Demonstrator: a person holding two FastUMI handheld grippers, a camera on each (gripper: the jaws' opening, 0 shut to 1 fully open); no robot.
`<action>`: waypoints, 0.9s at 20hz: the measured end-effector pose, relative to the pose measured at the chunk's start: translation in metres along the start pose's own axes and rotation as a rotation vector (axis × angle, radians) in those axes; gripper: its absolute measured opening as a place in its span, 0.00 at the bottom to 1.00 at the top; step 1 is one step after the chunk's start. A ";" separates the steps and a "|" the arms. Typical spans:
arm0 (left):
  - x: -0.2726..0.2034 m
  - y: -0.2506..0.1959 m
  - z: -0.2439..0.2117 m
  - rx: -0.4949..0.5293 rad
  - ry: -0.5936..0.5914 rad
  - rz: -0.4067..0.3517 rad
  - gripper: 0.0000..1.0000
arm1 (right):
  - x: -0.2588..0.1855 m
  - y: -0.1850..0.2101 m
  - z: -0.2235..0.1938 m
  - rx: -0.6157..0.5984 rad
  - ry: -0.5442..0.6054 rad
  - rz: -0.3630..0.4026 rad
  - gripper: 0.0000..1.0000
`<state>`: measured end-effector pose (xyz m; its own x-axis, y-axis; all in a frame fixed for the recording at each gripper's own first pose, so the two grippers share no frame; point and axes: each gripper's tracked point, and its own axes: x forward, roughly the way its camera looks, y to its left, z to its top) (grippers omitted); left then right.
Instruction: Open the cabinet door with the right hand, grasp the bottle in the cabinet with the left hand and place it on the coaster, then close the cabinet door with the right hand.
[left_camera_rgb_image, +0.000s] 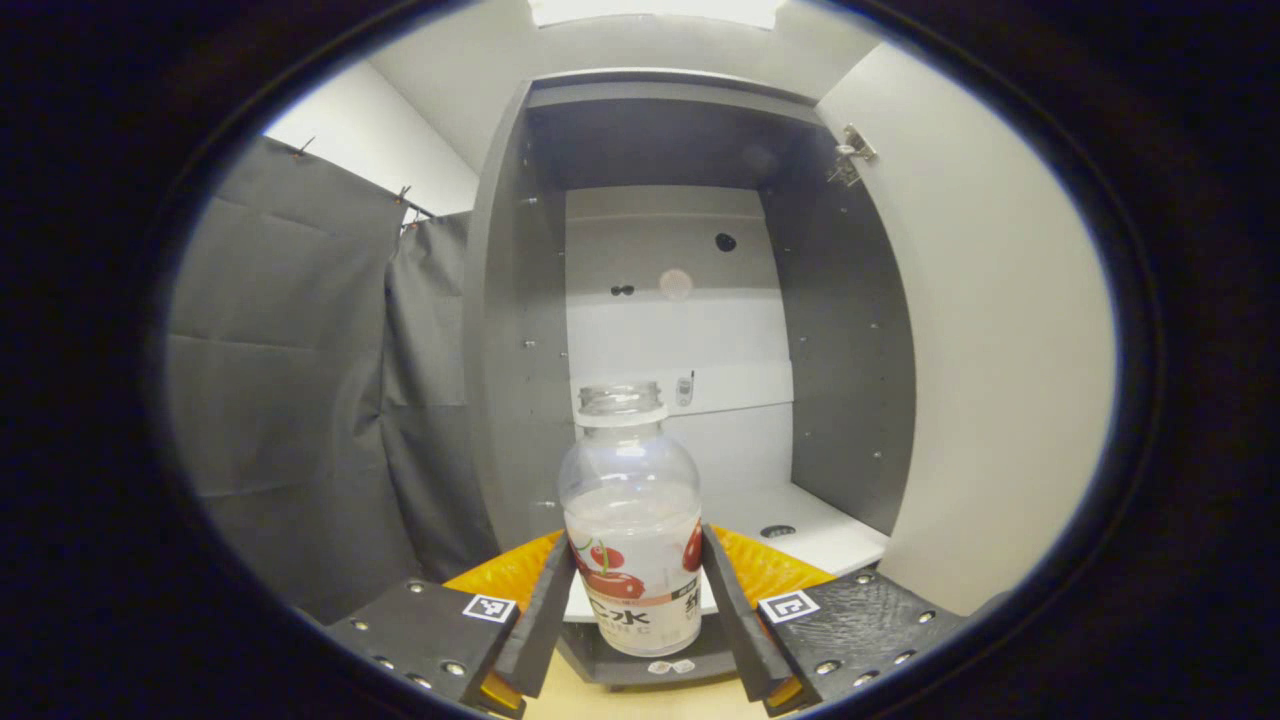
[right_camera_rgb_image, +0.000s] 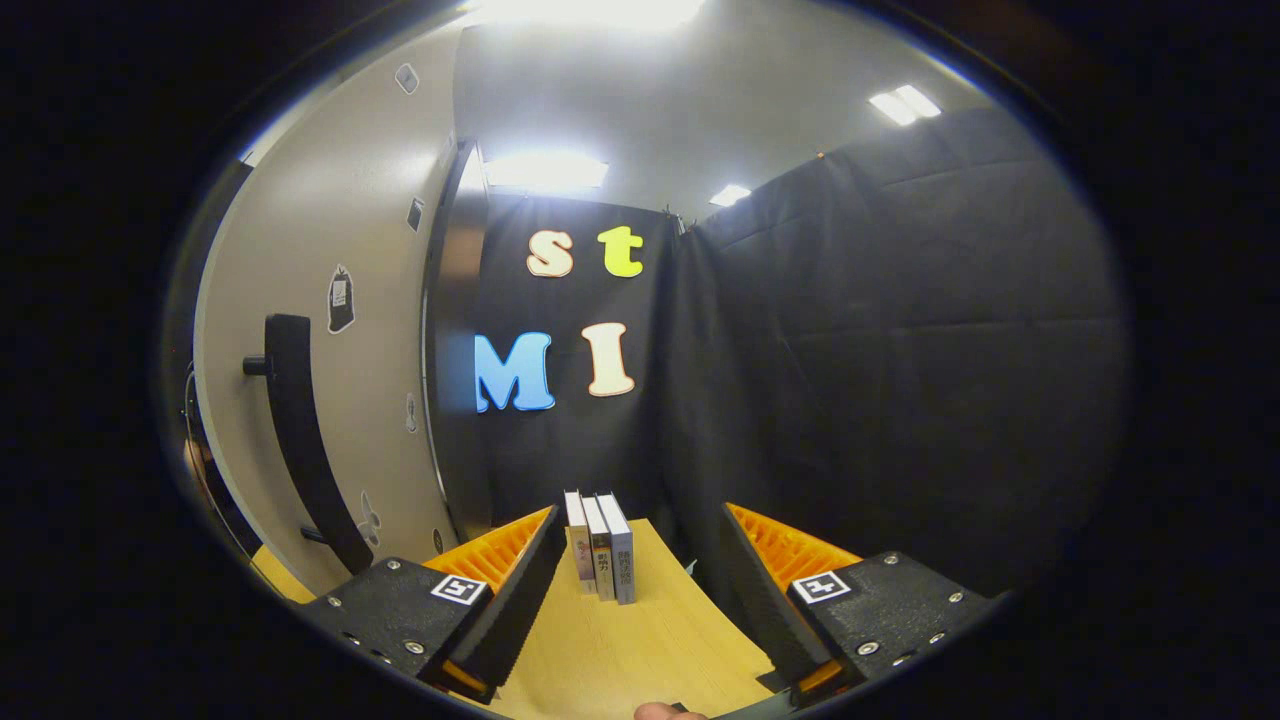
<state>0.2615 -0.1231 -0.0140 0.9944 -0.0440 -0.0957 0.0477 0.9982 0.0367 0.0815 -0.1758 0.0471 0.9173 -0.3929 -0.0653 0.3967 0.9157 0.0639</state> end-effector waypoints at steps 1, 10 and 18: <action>-0.001 0.001 -0.001 -0.011 0.003 -0.005 0.74 | -0.002 0.000 -0.005 -0.002 0.009 -0.015 0.95; -0.011 0.005 0.004 -0.013 -0.012 0.065 0.75 | 0.010 0.026 -0.029 -0.135 0.012 0.018 0.95; -0.002 0.007 -0.002 0.026 -0.023 0.224 0.71 | 0.017 0.035 -0.070 -0.189 0.013 0.074 0.96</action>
<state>0.2601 -0.1162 -0.0153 0.9824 0.1769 -0.0595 -0.1720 0.9819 0.0798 0.1084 -0.1441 -0.0211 0.9427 -0.3237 -0.0807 0.3134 0.9421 -0.1191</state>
